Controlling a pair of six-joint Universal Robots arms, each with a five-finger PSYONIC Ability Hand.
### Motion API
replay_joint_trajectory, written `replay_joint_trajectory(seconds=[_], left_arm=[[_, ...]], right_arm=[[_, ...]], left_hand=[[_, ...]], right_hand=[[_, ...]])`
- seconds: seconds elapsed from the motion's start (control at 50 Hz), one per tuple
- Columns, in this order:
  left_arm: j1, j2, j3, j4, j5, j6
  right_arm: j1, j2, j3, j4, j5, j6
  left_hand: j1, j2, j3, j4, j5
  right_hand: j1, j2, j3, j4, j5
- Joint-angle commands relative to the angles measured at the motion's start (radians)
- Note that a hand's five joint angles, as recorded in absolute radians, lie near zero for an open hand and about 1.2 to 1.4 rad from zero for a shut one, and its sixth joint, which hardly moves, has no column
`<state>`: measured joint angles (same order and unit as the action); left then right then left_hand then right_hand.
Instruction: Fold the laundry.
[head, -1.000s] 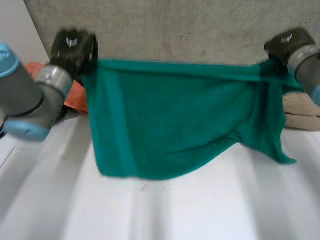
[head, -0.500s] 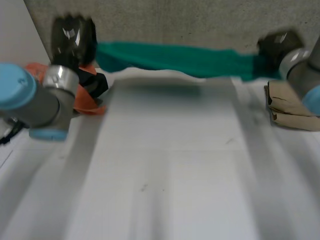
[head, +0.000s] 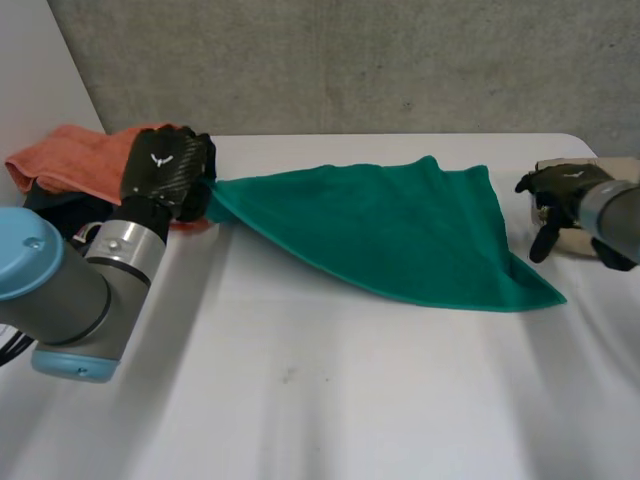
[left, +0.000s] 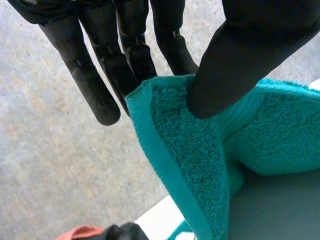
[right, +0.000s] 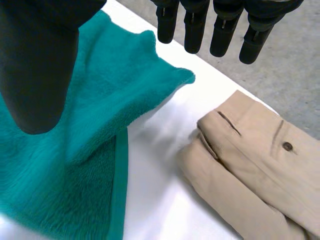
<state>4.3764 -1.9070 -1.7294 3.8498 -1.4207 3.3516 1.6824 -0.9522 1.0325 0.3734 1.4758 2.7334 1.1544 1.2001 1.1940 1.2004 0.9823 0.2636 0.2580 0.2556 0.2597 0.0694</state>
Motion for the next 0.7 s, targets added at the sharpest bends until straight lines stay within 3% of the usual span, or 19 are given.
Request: replay_joint_trajectory(seconds=[0.02,0.16,0.26,0.38,0.6,0.7], left_arm=[[0.000,0.046,-0.041,-0.003,0.029,-0.003],[0.000,0.046,-0.042,-0.009,0.032,-0.004],[0.000,0.048,-0.027,-0.009,0.032,-0.017],[0.000,0.055,-0.007,-0.009,0.032,-0.046],[0.002,0.056,-0.005,-0.009,0.032,-0.047],[0.005,0.056,-0.004,-0.009,0.031,-0.047]], right_arm=[[-0.070,-0.111,0.259,0.001,-0.132,-0.050],[-0.102,-0.152,0.498,-0.167,-0.232,-0.116],[-0.102,-0.149,0.578,-0.315,-0.236,-0.149],[-0.098,-0.082,0.572,-0.428,-0.227,-0.159],[-0.096,0.006,0.497,-0.476,-0.226,-0.182],[-0.096,0.047,0.446,-0.479,-0.224,-0.182]], left_hand=[[0.242,0.196,0.202,0.196,0.239],[0.242,0.196,0.202,0.196,0.239],[0.242,0.196,0.202,0.196,0.239],[0.242,0.196,0.202,0.196,0.239],[0.242,0.196,0.202,0.196,0.239],[0.242,0.196,0.202,0.196,0.239]], right_hand=[[0.135,0.141,0.143,0.139,0.155],[0.182,0.188,0.190,0.186,0.202],[0.235,0.241,0.243,0.239,0.255],[0.300,0.305,0.308,0.304,0.320],[0.450,0.455,0.458,0.453,0.469],[0.649,0.654,0.657,0.653,0.668]])
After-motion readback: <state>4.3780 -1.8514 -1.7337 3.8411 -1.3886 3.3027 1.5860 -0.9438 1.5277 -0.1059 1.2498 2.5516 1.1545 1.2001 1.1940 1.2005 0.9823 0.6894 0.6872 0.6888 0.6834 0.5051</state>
